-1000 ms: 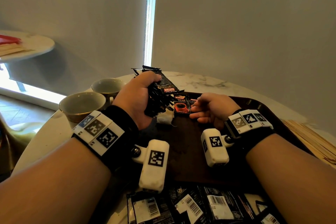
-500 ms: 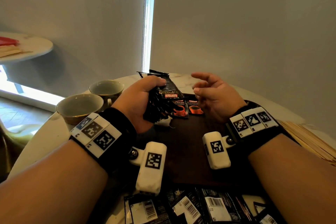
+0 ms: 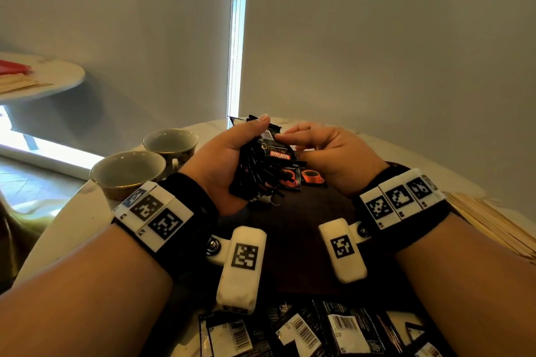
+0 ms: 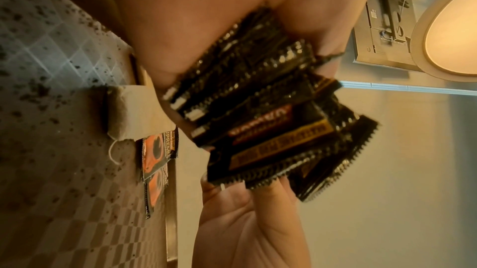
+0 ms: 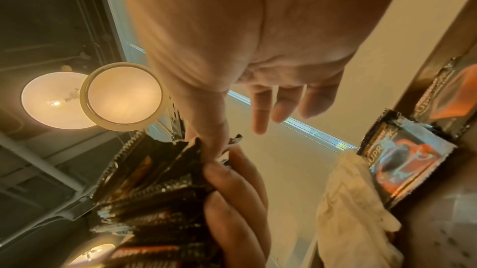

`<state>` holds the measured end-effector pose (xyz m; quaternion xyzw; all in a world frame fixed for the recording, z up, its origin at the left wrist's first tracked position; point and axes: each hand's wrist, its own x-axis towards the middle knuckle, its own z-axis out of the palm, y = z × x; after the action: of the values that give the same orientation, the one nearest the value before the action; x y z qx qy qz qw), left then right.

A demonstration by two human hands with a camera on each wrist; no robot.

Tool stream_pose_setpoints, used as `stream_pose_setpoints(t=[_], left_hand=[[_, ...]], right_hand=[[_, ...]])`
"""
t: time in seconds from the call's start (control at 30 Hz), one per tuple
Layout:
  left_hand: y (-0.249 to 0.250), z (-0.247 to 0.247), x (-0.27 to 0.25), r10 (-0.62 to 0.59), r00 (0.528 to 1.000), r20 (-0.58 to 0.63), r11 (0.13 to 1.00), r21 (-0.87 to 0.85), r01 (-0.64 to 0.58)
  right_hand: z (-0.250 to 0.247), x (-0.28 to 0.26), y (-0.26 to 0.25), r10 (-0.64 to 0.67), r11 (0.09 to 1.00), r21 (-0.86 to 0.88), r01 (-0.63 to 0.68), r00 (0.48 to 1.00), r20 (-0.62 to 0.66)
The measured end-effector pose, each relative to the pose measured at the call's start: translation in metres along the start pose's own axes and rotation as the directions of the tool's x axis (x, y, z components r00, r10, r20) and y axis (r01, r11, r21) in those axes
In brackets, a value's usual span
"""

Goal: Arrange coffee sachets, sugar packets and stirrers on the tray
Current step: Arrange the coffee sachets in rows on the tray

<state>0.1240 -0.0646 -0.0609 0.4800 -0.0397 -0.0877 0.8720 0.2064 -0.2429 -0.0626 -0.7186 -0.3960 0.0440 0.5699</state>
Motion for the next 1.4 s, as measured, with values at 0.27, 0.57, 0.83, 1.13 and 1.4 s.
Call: stream_pose_setpoints(t=[0.27,0.57,0.83,1.13,1.4], left_hand=[[-0.002,-0.006,0.005,0.026,1.0,0.003,1.0,-0.01,-0.026],[-0.002,-0.01,0.008,0.088,0.993,-0.084,0.996,0.021,-0.086],[-0.001,-0.014,0.013,0.134,0.978,-0.162,0.991,0.001,-0.135],[-0.001,-0.014,0.014,0.125,0.98,-0.158,0.992,0.016,-0.124],[-0.001,-0.014,0.014,0.126,0.979,-0.163,0.992,0.008,-0.127]], right_hand=[[-0.001,0.003,0.007,-0.006,0.993,0.118,0.015,0.997,-0.077],[-0.008,0.004,0.018,0.064,0.994,0.105,-0.042,0.975,-0.211],[-0.042,0.011,0.065,0.391,0.919,0.205,-0.337,0.713,-0.582],[-0.056,0.003,0.073,0.659,0.708,0.097,-0.699,0.605,-0.447],[-0.053,0.004,0.068,0.675,0.654,0.049,-0.755,0.554,-0.488]])
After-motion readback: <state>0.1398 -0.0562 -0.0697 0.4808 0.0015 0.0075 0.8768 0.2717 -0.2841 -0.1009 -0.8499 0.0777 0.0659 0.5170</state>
